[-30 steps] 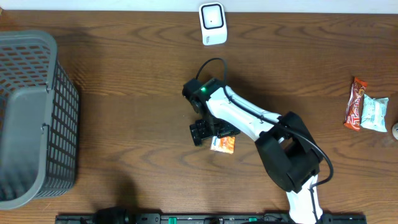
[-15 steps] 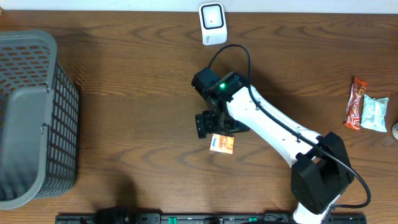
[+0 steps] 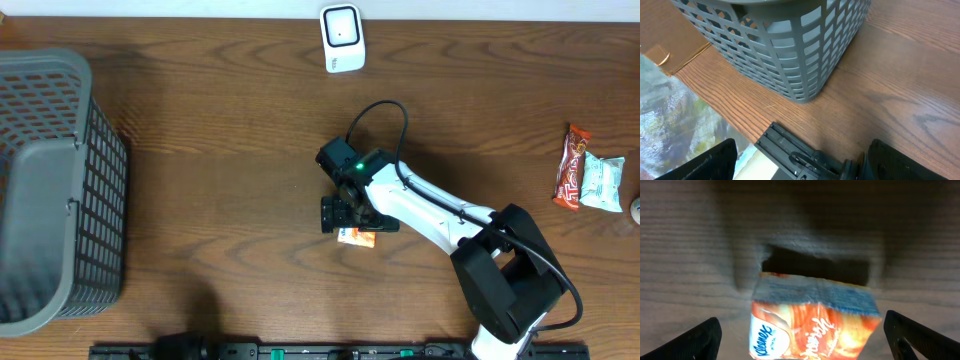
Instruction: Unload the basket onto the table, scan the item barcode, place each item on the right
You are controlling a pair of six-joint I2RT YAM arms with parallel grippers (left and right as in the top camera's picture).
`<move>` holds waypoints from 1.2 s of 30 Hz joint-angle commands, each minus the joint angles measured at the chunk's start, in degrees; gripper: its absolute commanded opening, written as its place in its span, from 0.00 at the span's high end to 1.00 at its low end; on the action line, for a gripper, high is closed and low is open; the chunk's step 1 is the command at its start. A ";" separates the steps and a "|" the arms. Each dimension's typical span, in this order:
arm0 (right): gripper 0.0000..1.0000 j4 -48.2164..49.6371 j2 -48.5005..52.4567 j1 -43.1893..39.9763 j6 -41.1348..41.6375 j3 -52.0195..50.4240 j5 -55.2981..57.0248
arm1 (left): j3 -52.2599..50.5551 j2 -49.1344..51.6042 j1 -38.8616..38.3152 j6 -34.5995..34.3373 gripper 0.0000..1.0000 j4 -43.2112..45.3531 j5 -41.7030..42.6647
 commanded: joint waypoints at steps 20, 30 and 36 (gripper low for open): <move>0.12 6.82 0.72 -0.20 4.61 -6.47 -1.92 | 0.02 0.00 0.20 0.07 0.16 -4.46 -0.55; 0.22 6.78 0.72 0.17 6.73 -6.49 -4.04 | 0.02 0.00 0.20 0.07 0.16 -4.46 -0.55; 0.31 6.80 0.70 0.15 6.71 -6.45 -5.29 | 0.02 0.00 0.20 0.07 0.16 -4.46 -0.55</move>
